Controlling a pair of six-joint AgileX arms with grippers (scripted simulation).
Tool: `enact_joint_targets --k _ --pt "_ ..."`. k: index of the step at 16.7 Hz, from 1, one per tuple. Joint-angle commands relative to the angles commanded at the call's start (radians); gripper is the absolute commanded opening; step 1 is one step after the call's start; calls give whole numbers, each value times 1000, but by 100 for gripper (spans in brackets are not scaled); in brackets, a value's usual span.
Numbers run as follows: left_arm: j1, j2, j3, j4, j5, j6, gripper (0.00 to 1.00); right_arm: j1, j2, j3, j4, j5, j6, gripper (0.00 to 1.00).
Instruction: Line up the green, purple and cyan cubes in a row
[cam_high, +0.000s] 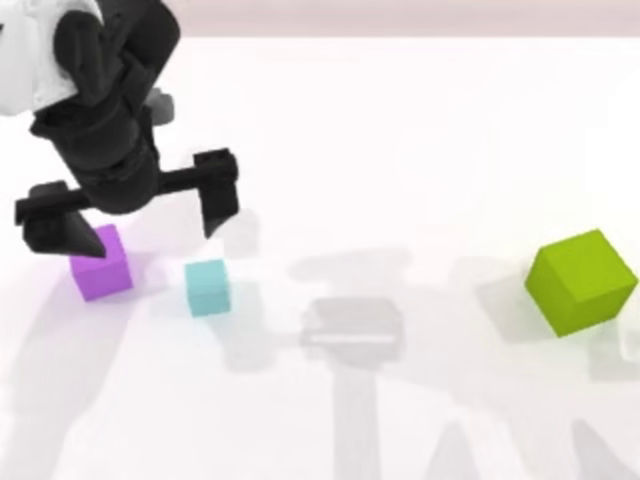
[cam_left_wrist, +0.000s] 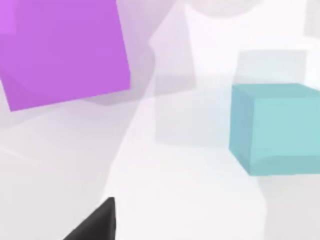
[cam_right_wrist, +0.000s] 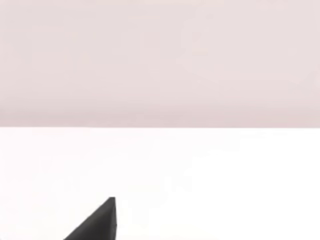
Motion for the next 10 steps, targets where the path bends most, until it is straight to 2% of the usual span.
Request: enact_joint_targets --k 5,10 --pt "-51 217 196 -124 -3 -70 100 0 0 0 0 0 0 100" --pt "-57 239 219 -136 -4 -77 100 0 0 0 0 0 0 100"
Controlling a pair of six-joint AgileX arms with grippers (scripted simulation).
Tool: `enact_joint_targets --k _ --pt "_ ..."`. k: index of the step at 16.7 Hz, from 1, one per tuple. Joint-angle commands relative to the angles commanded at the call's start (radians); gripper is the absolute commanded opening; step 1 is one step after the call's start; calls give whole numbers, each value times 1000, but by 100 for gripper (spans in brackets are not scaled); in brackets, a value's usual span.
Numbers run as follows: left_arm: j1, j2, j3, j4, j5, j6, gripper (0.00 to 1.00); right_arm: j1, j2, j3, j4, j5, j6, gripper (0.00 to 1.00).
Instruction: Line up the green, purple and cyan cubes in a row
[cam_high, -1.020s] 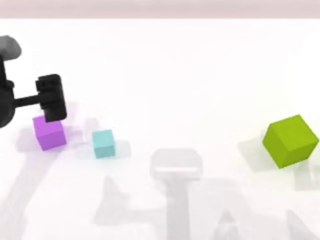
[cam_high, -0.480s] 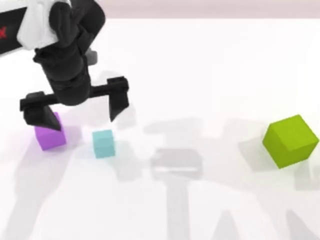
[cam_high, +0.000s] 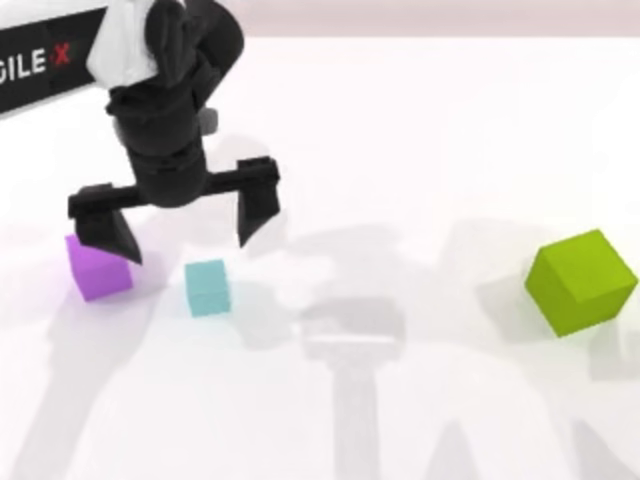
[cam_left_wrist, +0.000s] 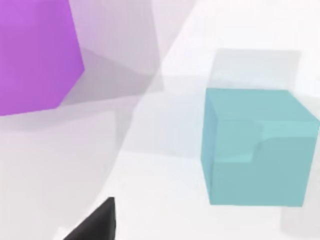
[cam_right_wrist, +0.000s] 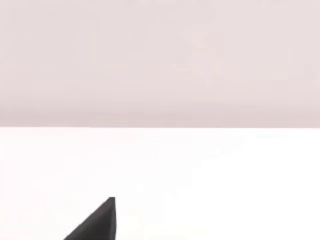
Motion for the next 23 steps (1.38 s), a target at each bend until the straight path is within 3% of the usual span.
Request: enact_joint_targets --k 4,10,15,23 --pt "4 14 -32 42 0 4 100 0 0 0 0 0 0 100" --pt "2 108 -172 286 1 4 100 0 0 0 0 0 0 100" --pt "2 124 -191 315 1 4 100 0 0 0 0 0 0 100" --pt "2 124 -191 315 1 4 40 0 0 0 0 0 0 100"
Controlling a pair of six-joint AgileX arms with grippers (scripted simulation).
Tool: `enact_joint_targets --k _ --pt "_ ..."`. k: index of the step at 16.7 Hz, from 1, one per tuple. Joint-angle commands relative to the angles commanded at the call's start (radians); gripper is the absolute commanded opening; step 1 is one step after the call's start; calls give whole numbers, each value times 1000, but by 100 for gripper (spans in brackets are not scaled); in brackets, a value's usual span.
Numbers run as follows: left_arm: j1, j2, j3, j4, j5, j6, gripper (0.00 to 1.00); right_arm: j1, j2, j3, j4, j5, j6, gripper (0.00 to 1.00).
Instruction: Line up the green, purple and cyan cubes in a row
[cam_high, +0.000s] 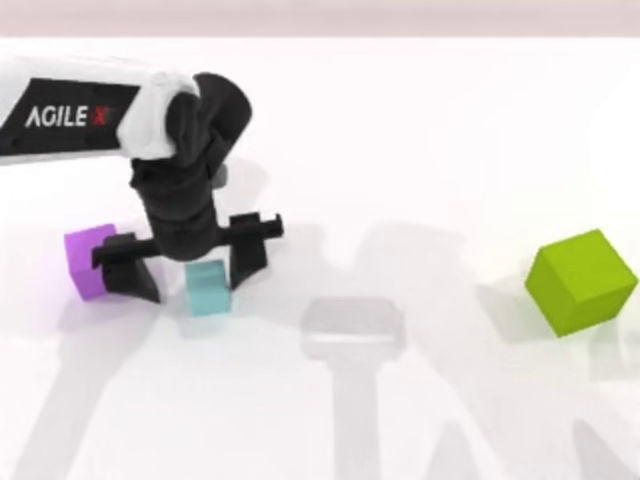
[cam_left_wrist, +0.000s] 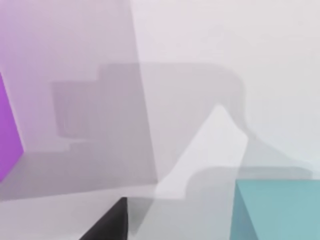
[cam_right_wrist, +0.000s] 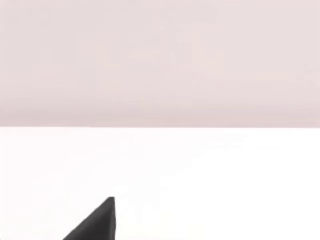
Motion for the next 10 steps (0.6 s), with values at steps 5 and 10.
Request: enact_joint_targets --k 5,10 --pt "0 0 0 0 0 0 2 0 0 0 0 0 0 100" --pt "0 0 0 0 0 0 0 0 0 0 0 0 0 100"
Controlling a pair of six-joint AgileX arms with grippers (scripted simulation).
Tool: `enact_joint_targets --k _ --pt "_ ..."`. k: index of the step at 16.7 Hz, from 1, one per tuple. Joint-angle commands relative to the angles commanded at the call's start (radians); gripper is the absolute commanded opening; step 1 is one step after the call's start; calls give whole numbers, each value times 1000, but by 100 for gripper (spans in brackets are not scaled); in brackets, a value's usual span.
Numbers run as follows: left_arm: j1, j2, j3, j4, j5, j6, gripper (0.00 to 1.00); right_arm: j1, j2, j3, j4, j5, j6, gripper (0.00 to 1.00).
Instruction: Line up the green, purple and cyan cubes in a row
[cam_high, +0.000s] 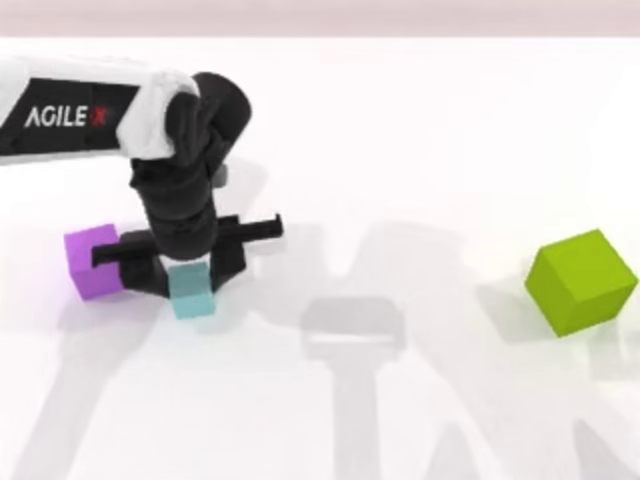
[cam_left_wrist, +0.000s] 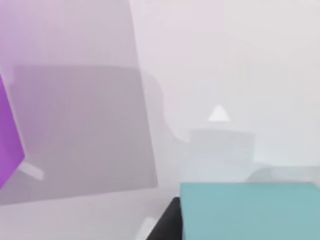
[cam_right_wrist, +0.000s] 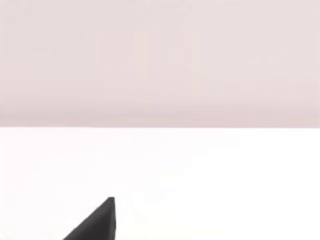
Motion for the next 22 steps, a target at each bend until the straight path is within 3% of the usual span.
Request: enact_joint_targets --k 6,12,16,19,22 --pt "4 -46 23 -42 -17 14 0 0 0 0 0 0 0 100" --pt "19 -114 142 -241 -18 10 0 0 0 0 0 0 0 100" --pt "22 -133 165 -273 -18 12 0 0 0 0 0 0 0 100" --pt "4 -117 178 -280 -18 5 0 0 0 0 0 0 0 100" --pt "-72 -46 278 -336 -18 -48 0 0 0 0 0 0 0 100"
